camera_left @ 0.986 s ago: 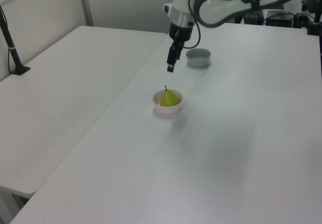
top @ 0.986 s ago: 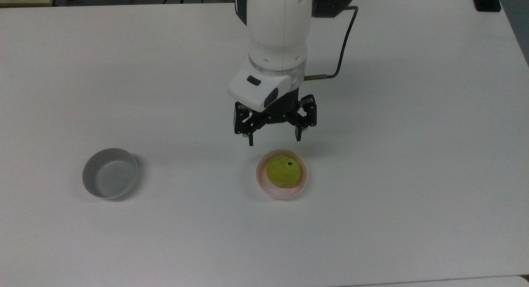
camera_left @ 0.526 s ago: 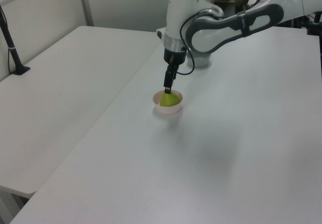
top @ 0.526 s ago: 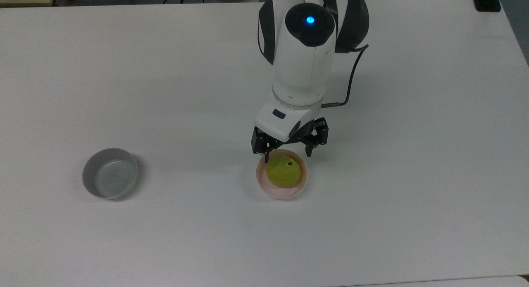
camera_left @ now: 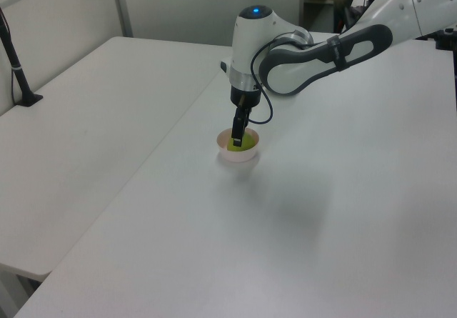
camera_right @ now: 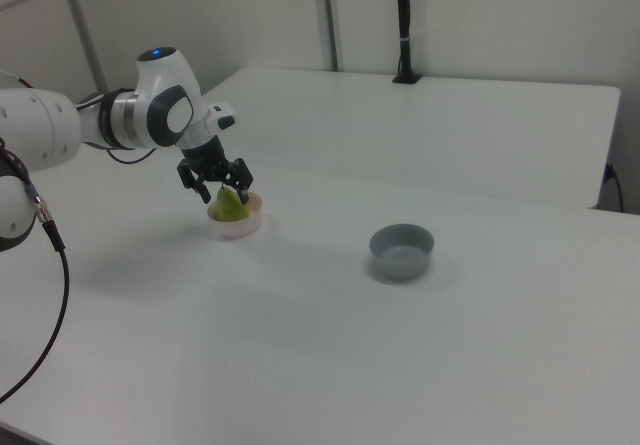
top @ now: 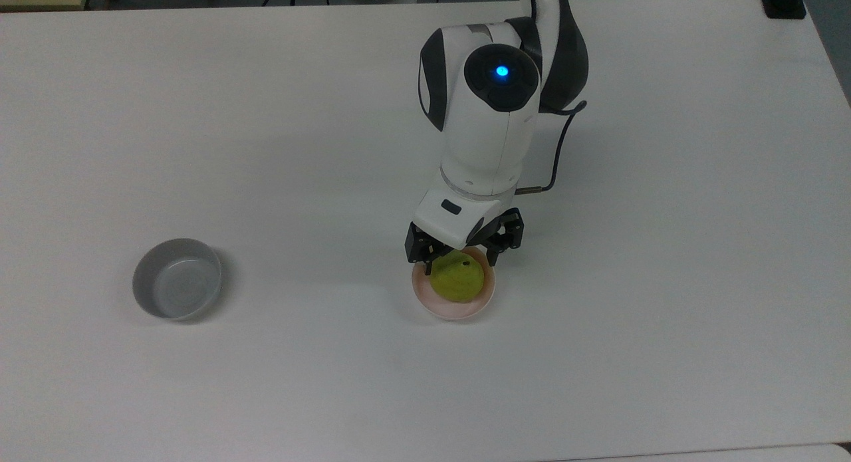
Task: Pick up a pear from the bowl
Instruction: 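Close the gripper on the green pear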
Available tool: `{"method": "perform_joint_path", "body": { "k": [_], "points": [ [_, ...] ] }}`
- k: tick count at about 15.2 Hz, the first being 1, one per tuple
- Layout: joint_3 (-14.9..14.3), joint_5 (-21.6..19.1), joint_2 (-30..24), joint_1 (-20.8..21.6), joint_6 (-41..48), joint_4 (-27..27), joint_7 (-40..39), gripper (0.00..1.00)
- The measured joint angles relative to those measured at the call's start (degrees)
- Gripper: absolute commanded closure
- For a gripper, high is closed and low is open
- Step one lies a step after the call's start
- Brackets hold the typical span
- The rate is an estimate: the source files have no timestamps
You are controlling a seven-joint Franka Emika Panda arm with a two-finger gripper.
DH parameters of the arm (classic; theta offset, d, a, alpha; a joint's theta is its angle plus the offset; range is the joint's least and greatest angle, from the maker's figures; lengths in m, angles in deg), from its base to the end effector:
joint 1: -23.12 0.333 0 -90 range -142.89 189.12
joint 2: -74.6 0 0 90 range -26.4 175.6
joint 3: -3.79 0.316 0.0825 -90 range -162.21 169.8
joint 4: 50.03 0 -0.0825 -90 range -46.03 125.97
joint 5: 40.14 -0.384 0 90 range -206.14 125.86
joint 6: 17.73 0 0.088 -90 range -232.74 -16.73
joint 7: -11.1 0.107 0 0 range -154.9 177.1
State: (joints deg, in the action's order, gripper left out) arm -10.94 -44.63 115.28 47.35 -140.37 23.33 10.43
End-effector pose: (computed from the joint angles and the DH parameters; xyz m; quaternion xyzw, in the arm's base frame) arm 0.7347 0.1766 0.3568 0.9895 0.1068 0.0890 0.0390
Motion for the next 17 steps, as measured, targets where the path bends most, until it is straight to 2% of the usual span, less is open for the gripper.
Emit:
{"method": "perform_joint_path", "body": {
  "k": [3, 6, 9, 11, 17],
  "points": [
    [-0.02, 0.76, 0.63, 0.10, 0.00, 0.00, -0.30, 0.21],
    [-0.04, 1.20, 1.23, 0.15, -0.01, -0.10, -0.88, 0.35],
    [-0.06, 1.33, 1.27, 0.19, 0.00, -0.31, -1.23, 0.59],
    [-0.06, 1.44, 1.28, 0.22, 0.00, -0.33, -1.34, 0.67],
    [-0.18, 1.50, 0.81, 0.25, 0.00, -1.19, -1.56, 0.68]
  ]
}}
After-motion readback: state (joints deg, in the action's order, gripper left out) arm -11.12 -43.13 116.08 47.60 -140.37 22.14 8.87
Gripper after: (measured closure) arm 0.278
